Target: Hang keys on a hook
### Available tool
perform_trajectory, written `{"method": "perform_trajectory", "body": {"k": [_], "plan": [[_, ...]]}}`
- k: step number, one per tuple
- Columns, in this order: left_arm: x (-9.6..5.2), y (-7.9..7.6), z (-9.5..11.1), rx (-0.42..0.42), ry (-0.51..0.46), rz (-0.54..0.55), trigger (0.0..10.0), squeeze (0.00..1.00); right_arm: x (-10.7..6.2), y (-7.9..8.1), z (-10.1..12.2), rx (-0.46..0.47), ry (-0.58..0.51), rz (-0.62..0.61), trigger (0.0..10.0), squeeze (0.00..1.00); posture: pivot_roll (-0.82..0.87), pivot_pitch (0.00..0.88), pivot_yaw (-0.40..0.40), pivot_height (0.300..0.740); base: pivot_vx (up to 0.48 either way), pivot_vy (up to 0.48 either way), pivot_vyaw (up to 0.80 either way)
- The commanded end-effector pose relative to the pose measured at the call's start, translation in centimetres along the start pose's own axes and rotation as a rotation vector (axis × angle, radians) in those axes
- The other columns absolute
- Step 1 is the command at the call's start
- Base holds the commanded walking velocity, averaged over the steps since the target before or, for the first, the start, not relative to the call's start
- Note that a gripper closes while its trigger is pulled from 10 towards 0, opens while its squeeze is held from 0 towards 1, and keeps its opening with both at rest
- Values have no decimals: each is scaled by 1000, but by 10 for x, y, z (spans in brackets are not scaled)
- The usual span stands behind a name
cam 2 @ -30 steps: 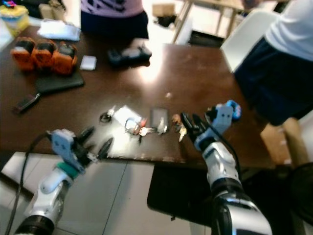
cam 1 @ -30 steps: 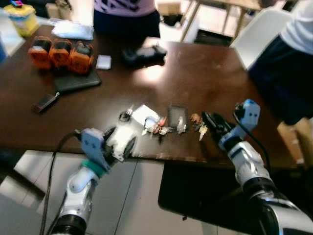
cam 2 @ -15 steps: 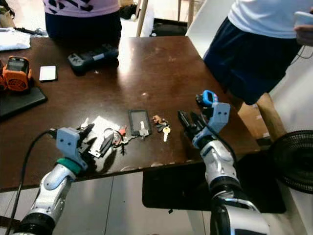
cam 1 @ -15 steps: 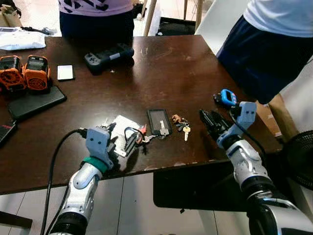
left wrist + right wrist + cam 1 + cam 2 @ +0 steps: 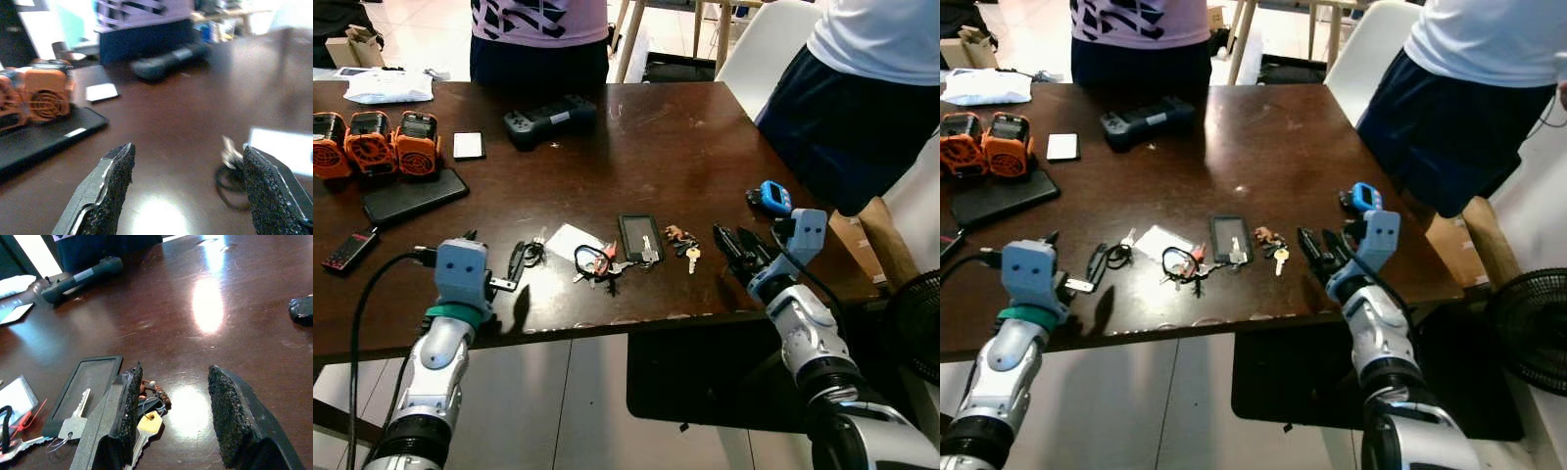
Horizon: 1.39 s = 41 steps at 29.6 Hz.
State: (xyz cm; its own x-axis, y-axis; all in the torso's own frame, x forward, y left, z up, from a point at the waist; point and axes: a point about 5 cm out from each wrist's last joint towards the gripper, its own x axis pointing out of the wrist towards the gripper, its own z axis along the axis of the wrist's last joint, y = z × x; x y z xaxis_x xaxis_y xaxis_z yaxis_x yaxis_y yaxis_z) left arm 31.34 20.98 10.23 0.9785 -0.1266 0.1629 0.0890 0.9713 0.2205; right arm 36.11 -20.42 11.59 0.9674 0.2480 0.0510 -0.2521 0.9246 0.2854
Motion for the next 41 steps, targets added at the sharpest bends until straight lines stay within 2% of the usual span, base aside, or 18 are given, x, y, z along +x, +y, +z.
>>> {"method": "perform_trajectory", "body": {"k": [1, 7, 9, 12, 18, 21, 23, 24, 28, 34, 41], "plan": [[-12, -3, -18, -9, 89, -35, 10000, 0, -4, -4, -5, -16, 24, -20, 10000, 0, 114, 57, -4, 740, 0, 0, 0], [-18, -2, -28, -8, 147, -7, 10000, 0, -3, -3, -5, -15, 26, -20, 10000, 0, 117, 57, -4, 740, 0, 0, 0], [-18, -5, -32, 18, 180, 63, 10000, 0, -3, -1, -7, -13, 35, -17, 10000, 0, 128, 68, -8, 740, 0, 0, 0], [-17, -8, -31, 25, 172, 91, 10000, 0, -3, 0, -9, -13, 42, -16, 10000, 0, 128, 68, -8, 740, 0, 0, 0], [-16, -34, -30, 17, 162, 21, 10000, 0, -3, 2, -12, -13, 49, -17, 10000, 0, 121, 78, -5, 740, 0, 0, 0], [-15, -40, -28, -6, 148, -1, 10000, 0, -4, 2, -13, -15, 55, -22, 10000, 0, 118, 86, -4, 740, 0, 0, 0], [-11, -47, -27, -34, 150, -13, 10000, 0, -5, 2, -15, -14, 59, -21, 10000, 0, 118, 107, -6, 740, 0, 0, 0], [-8, -51, -24, -82, 144, -11, 10000, 0, -6, 3, -17, -14, 65, -19, 10000, 0, 118, 109, -5, 740, 0, 0, 0], [-2, -56, -16, -121, 120, -10, 10000, 0, -7, 6, -21, -12, 72, -6, 10000, 0, 113, 147, -5, 740, 0, 0, 0], [6, -58, -12, -114, 115, 7, 10000, 0, -5, 15, -22, -13, 72, 32, 10000, 0, 93, 194, -2, 740, 0, 0, 0], [17, -56, -5, -79, 115, 13, 10000, 0, -2, 16, -12, -21, 47, 38, 10000, 0, 81, 231, 6, 740, 0, 0, 0]]}}
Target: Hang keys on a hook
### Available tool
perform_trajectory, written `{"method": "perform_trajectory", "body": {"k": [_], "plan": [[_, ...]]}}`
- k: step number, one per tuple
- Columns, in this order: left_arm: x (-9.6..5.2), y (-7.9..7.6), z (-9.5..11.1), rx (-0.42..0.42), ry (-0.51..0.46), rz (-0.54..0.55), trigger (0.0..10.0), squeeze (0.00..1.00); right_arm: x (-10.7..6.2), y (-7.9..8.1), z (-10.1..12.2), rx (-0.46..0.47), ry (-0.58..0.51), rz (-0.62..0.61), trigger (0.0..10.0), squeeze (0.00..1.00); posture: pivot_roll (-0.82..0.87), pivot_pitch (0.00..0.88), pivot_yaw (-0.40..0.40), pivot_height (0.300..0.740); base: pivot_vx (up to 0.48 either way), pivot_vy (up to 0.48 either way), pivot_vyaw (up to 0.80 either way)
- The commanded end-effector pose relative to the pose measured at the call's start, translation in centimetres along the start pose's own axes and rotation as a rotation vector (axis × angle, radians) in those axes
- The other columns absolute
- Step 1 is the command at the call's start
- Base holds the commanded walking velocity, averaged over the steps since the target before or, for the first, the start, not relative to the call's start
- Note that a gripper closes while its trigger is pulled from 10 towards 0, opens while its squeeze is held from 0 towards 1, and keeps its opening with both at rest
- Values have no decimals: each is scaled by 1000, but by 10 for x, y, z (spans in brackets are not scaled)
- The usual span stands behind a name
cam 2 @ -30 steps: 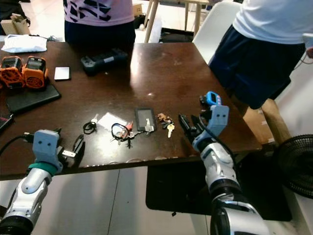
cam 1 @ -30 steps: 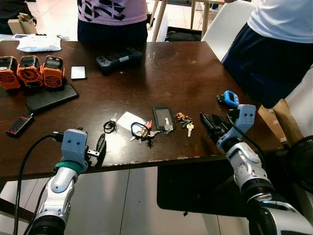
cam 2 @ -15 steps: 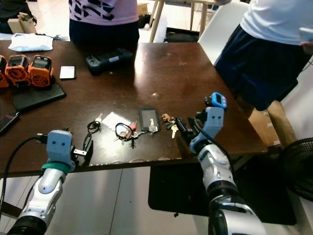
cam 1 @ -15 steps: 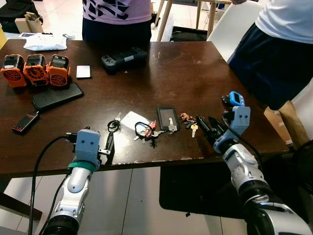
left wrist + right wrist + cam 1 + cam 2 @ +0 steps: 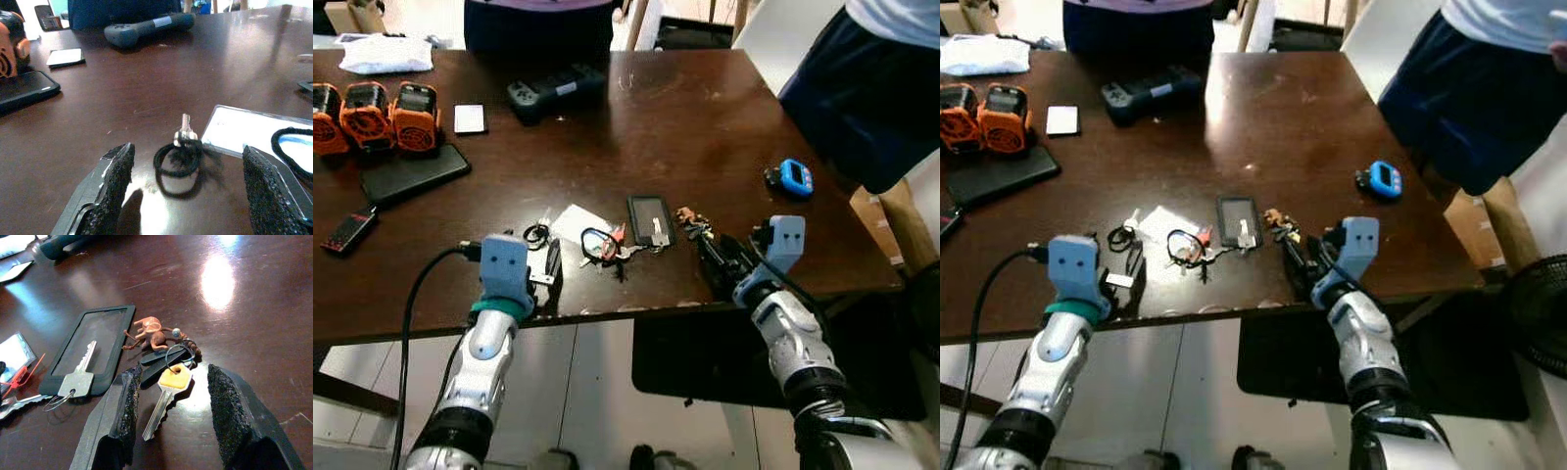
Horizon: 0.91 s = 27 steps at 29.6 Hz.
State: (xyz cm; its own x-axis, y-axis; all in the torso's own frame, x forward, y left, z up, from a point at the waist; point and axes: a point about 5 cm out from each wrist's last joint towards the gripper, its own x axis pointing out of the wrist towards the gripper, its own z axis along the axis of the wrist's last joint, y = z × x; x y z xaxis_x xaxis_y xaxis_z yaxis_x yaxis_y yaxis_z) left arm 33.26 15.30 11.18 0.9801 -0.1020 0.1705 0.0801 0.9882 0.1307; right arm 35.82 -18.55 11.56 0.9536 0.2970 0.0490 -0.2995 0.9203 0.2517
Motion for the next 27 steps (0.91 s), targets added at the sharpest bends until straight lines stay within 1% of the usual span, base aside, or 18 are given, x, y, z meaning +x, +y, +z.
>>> {"method": "perform_trajectory", "body": {"k": [1, 6, 9, 12, 13, 14, 15, 16, 17, 18, 19, 20, 21, 27], "plan": [[-11, -2, -22, 10, 118, -8, 10000, 0, -4, -1, -7, 13, 32, -10, 10000, 0, 81, 231, 6, 740, 0, 0, 0], [-10, -2, -27, 36, 166, -2, 10000, 0, -6, 1, -6, 6, 27, -11, 10000, 0, 72, 251, 13, 740, 0, 0, 0], [-12, 0, -34, 44, 220, 25, 10000, 0, -9, 0, -7, 11, 27, -22, 10000, 0, 64, 259, 25, 740, 0, 0, 0], [-13, 1, -36, 44, 234, 39, 10000, 0, -10, 0, -7, 15, 22, -26, 10000, 0, 64, 259, 25, 740, 0, 0, 0], [-13, 2, -37, 45, 243, 55, 9020, 0, -10, 0, -7, 14, 21, -27, 10000, 0, 62, 260, 31, 740, 0, 0, 0], [-13, 2, -37, 45, 243, 55, 9020, 0, -10, 0, -7, 14, 21, -27, 10000, 0, 62, 260, 31, 740, 0, 0, 0], [-14, 6, -41, 52, 283, 89, 5882, 0, -11, 0, -6, 16, 17, -33, 10000, 0, 59, 263, 35, 740, 0, 0, 0], [-14, 7, -45, 46, 321, 104, 1725, 0, -12, -1, -6, 16, 19, -41, 10000, 0, 57, 265, 37, 740, 0, 0, 0], [-14, 7, -45, 46, 321, 104, 1725, 0, -12, -1, -6, 16, 19, -41, 10000, 0, 57, 265, 37, 740, 0, 0, 0], [-15, 8, -47, 40, 347, 113, 1725, 0, -12, -1, -6, 16, 22, -48, 10000, 0, 57, 265, 37, 740, 0, 0, 0], [-15, 8, -49, 27, 364, 120, 902, 0, -13, -2, -6, 16, 24, -54, 10000, 0, 57, 265, 37, 740, 0, 0, 0], [-15, 8, -49, 27, 364, 120, 902, 0, -13, -2, -6, 16, 24, -54, 10000, 0, 57, 265, 37, 740, 0, 0, 0], [-16, 9, -55, 15, 427, 104, 0, 0, -14, -3, -6, 18, 28, -69, 10000, 0, 55, 261, 42, 740, 0, 0, 0], [-21, 8, -66, 10, 543, 65, 0, 0, -15, -3, -5, 18, 32, -87, 10000, 0, 56, 257, 44, 740, 0, 0, 0]]}}
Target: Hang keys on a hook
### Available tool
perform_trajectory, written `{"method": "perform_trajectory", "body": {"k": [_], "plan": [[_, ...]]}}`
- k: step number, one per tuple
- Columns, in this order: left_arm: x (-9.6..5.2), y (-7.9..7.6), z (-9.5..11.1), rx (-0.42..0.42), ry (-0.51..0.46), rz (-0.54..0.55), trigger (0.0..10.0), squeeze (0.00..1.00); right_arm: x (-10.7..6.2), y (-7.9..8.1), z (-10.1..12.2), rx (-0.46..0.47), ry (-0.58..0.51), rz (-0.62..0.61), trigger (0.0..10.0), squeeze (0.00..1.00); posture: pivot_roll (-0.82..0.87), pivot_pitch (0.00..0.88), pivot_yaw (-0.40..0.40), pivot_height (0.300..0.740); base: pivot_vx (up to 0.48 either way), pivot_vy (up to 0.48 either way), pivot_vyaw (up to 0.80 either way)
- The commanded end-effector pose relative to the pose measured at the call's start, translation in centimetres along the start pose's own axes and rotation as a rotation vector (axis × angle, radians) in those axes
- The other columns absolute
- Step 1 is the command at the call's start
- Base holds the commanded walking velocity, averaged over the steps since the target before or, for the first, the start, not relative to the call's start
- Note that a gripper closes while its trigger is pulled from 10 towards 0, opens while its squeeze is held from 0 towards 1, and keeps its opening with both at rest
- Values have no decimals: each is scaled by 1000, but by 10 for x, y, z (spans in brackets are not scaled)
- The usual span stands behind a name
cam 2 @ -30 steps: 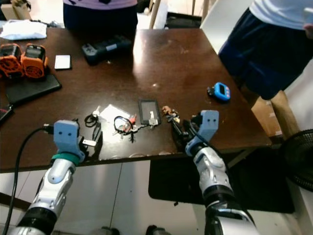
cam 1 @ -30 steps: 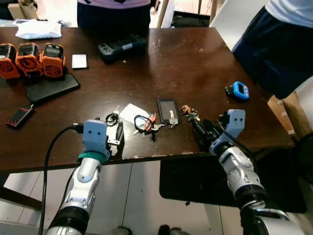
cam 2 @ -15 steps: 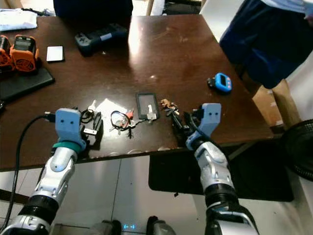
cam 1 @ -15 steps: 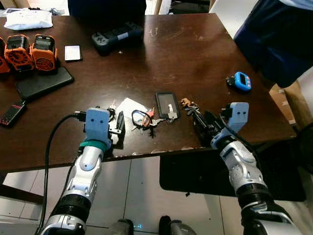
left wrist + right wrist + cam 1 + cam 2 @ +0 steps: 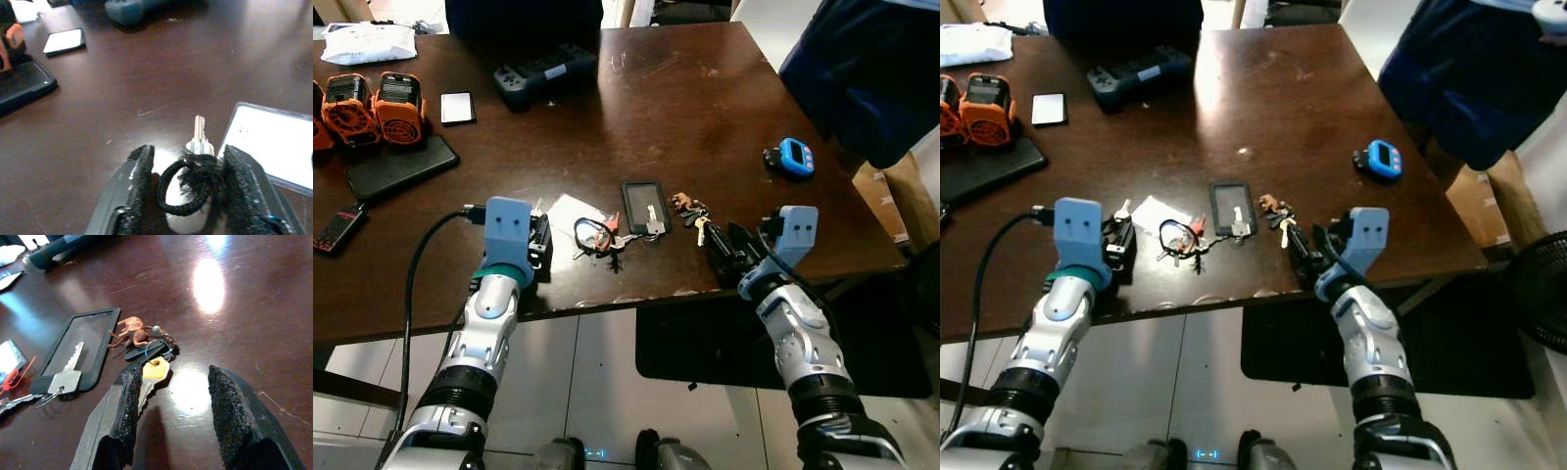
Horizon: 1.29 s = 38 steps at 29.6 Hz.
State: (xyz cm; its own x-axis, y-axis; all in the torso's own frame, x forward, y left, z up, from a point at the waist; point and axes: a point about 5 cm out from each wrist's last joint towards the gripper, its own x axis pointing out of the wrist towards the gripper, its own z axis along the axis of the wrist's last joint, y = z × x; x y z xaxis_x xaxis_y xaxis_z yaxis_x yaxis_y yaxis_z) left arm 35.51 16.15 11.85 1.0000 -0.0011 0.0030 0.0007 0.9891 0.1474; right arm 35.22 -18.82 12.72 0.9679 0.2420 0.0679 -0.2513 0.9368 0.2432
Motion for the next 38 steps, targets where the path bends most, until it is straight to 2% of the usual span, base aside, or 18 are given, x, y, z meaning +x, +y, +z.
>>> {"method": "perform_trajectory", "body": {"k": [1, 11, 16, 18, 20, 22, 25, 26, 28, 30, 34, 36, 38], "plan": [[-31, -1, -76, 10, 389, -21, 0, 0, -9, -6, -17, 28, 65, -40, 10000, 0, 54, 256, 45, 740, 0, 0, 0], [-37, 3, -88, -7, 501, -50, 0, 0, -9, -6, -14, 31, 63, -58, 10000, 0, 57, 246, 46, 740, 0, 0, 0], [-38, 14, -89, -14, 523, -39, 0, 0, -7, -7, -9, 31, 55, -66, 10000, 0, 57, 244, 45, 740, 0, 0, 0], [-35, 18, -84, -38, 484, -20, 0, 0, -6, -7, -7, 31, 47, -63, 10000, 0, 55, 235, 43, 740, 0, 0, 0], [-29, 19, -71, -92, 388, -37, 0, 0, -5, -5, -2, 41, 27, -53, 10000, 0, 54, 228, 41, 740, 0, 0, 0], [-28, 19, -67, -104, 365, -44, 0, 0, -5, -5, -1, 44, 23, -51, 10000, 0, 54, 228, 41, 740, 0, 0, 0], [-20, 17, -33, -232, 140, -175, 0, 0, -2, -3, 12, 67, -31, -23, 10000, 0, 56, 204, 30, 740, 0, 0, 0], [-20, 17, -33, -232, 140, -175, 0, 0, -2, -3, 12, 67, -31, -23, 10000, 0, 56, 204, 30, 740, 0, 0, 0], [-20, 16, -17, -270, 54, -280, 0, 0, 1, -1, 23, 91, -79, 4, 10000, 0, 56, 185, 21, 740, 0, 0, 0], [-23, 11, 3, -270, -33, -408, 0, 0, 4, 1, 39, 120, -144, 43, 10000, 0, 59, 168, 15, 740, 0, 0, 0], [-28, 4, 32, -237, -142, -562, 0, 0, 6, 6, 61, 164, -229, 109, 10000, 0, 69, 150, 9, 740, 0, 0, 0], [-30, 1, 48, -196, -194, -628, 0, 0, 6, 9, 72, 173, -266, 157, 10000, 0, 75, 137, 6, 740, 0, 0, 0], [-30, 1, 48, -196, -194, -628, 0, 0, 6, 9, 72, 173, -266, 157, 10000, 0, 75, 137, 6, 740, 0, 0, 0]]}}
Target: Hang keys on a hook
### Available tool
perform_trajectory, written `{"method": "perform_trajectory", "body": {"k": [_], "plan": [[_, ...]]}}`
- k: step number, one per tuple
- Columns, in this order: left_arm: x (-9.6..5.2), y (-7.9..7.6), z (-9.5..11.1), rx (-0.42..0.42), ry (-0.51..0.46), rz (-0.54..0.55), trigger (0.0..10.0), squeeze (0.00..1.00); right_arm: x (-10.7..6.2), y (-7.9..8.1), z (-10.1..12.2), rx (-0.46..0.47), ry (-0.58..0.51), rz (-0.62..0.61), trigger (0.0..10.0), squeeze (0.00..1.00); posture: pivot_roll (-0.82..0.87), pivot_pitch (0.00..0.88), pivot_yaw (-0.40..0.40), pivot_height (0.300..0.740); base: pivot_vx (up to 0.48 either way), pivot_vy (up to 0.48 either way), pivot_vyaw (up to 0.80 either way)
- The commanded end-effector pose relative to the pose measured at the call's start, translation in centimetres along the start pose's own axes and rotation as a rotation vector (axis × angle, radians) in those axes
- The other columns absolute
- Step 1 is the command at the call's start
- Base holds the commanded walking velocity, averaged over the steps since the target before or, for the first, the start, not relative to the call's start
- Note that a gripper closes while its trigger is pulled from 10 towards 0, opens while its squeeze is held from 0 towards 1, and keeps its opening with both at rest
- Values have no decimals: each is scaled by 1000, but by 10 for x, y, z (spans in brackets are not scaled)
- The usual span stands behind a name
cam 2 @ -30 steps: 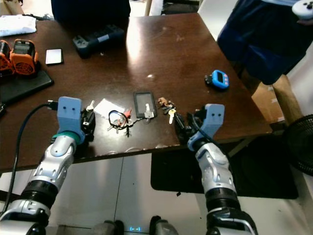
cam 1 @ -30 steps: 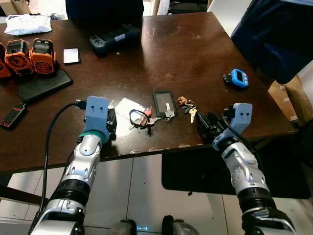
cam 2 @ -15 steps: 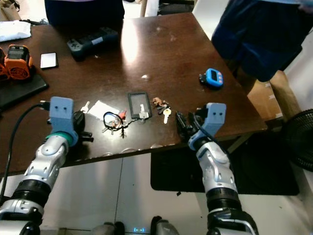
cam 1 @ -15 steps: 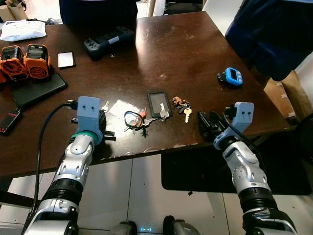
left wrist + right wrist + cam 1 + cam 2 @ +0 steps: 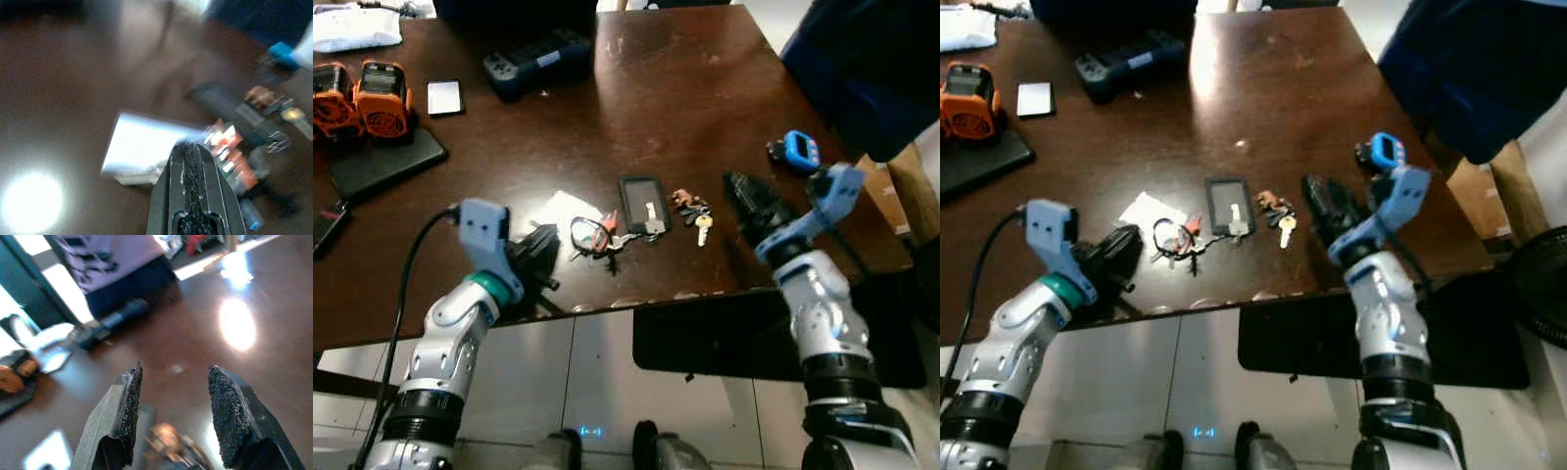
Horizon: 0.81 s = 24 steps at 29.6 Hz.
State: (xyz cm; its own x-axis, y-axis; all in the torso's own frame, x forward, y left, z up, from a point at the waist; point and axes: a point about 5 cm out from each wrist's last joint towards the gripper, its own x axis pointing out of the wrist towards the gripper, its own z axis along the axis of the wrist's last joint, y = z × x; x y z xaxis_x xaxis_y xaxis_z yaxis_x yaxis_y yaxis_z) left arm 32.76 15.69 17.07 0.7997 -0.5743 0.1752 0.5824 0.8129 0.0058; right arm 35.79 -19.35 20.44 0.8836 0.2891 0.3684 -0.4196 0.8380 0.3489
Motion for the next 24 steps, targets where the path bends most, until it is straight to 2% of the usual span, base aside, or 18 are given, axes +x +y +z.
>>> {"method": "perform_trajectory", "body": {"k": [1, 3, 4, 5, 6, 8, 9, 13, 16, 19, 22, 24], "plan": [[0, -5, 3, 14, 5, -56, 0, 0, -3, -1, 3, 9, -5, 23, 10000, 0, 77, 131, 6, 740, 0, 0, 0], [9, -9, 27, 115, -39, -128, 0, 0, 3, 8, 16, -46, -19, 107, 10000, 0, 85, 105, 7, 740, 0, 0, 0], [9, -9, 27, 115, -39, -128, 0, 0, 3, 8, 16, -46, -19, 107, 10000, 0, 85, 105, 7, 740, 0, 0, 0], [14, -11, 41, 156, -72, -147, 0, 0, 5, 12, 20, -81, -23, 140, 10000, 0, 87, 96, 7, 740, 0, 0, 0], [14, -11, 41, 156, -72, -147, 0, 0, 5, 12, 20, -81, -23, 140, 10000, 0, 87, 96, 7, 740, 0, 0, 0], [18, -13, 56, 186, -110, -171, 0, 0, 7, 17, 25, -109, -29, 185, 10000, 0, 90, 83, 8, 740, 0, 0, 0], [18, -13, 56, 186, -110, -171, 0, 0, 7, 17, 25, -109, -29, 185, 10000, 0, 90, 83, 8, 740, 0, 0, 0], [22, -19, 81, 191, -153, -222, 0, 0, 8, 26, 32, -155, -35, 261, 10000, 0, 93, 72, 10, 740, 0, 0, 0], [23, -24, 90, 169, -145, -258, 0, 0, 8, 32, 40, -152, -54, 308, 10000, 0, 93, 68, 12, 740, 0, 0, 0], [22, -31, 98, 196, -148, -313, 0, 0, 8, 40, 47, -137, -65, 381, 10000, 0, 93, 68, 14, 740, 0, 0, 0], [20, -45, 108, 277, -164, -432, 0, 0, -3, 55, 59, -67, -51, 618, 10000, 0, 102, 65, 9, 740, 0, 0, 0], [20, -48, 111, 297, -168, -452, 0, 0, -6, 57, 61, -72, -31, 680, 10000, 0, 102, 65, 9, 740, 0, 0, 0]]}}
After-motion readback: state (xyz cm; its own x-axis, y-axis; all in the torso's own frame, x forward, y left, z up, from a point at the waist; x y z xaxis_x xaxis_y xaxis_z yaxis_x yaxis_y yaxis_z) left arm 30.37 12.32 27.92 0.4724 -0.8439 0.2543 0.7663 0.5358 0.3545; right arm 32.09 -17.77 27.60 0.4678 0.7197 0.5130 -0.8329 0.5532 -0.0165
